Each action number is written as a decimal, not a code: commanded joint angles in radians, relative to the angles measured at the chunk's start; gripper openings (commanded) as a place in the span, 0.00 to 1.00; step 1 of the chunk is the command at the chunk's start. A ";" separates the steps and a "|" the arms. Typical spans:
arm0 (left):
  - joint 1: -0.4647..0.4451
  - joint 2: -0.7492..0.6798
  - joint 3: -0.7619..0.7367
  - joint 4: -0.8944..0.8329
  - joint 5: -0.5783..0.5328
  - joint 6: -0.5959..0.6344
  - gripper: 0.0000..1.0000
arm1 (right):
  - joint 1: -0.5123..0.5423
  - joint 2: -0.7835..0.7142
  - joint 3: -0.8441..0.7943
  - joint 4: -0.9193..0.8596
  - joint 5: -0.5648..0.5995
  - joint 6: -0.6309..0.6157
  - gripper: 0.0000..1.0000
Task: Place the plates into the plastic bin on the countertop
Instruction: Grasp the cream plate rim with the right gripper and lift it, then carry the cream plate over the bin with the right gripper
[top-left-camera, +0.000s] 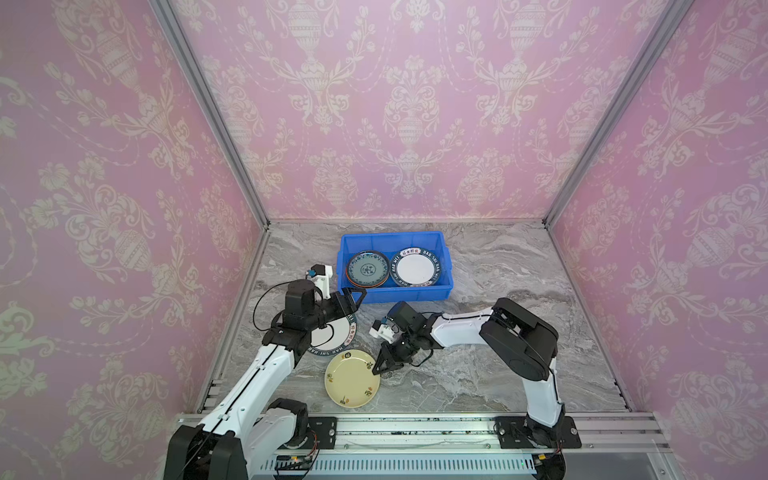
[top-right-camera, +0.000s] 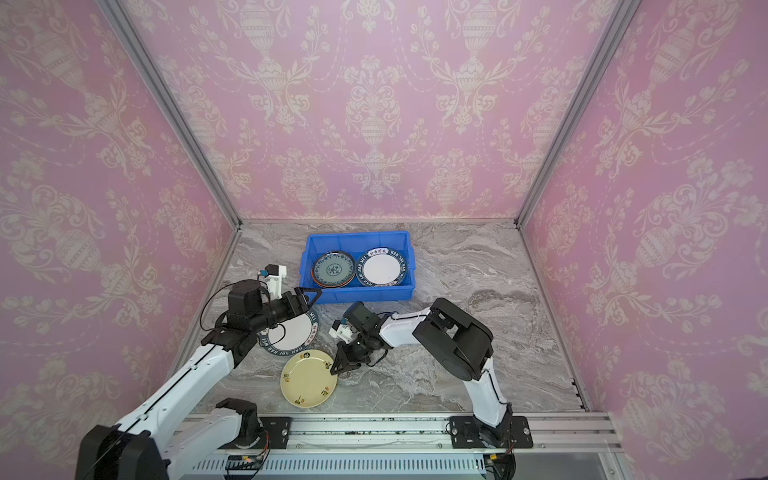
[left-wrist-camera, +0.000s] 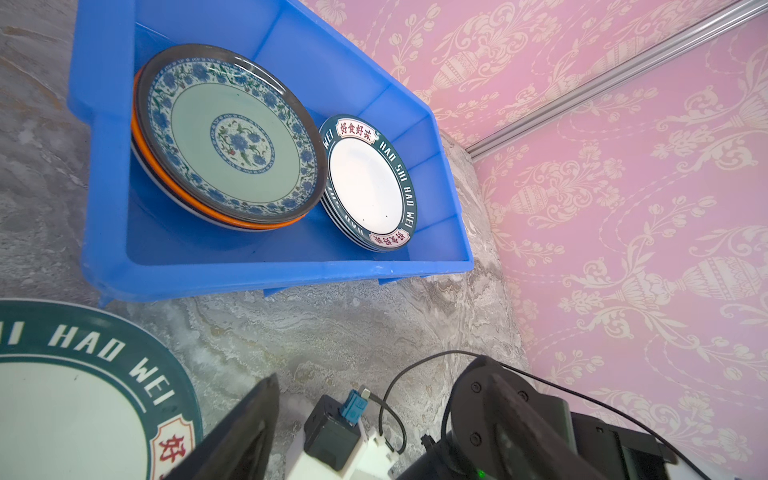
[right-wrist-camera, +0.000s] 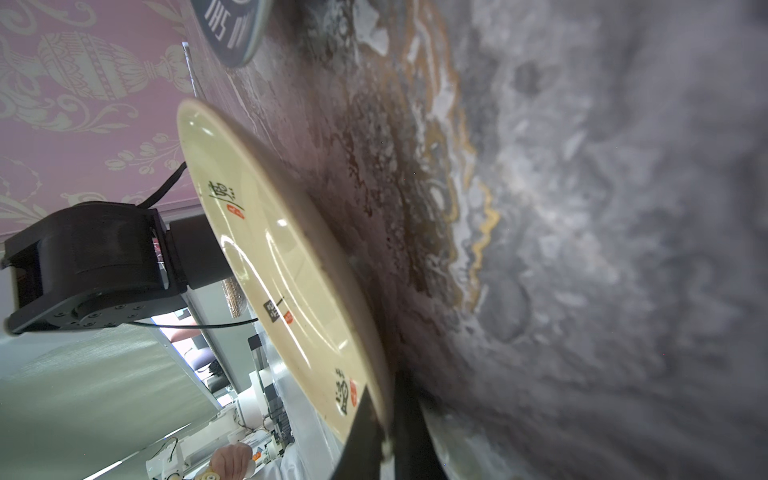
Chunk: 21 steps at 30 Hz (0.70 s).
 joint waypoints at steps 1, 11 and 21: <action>0.012 0.004 0.004 -0.002 -0.017 0.022 0.79 | -0.010 -0.030 -0.033 -0.027 0.038 -0.012 0.00; 0.011 0.046 0.078 0.007 -0.049 0.053 0.79 | -0.065 -0.197 -0.023 -0.241 0.126 -0.067 0.00; 0.012 0.110 0.172 0.062 -0.088 0.109 0.78 | -0.154 -0.294 0.290 -0.742 0.255 -0.226 0.00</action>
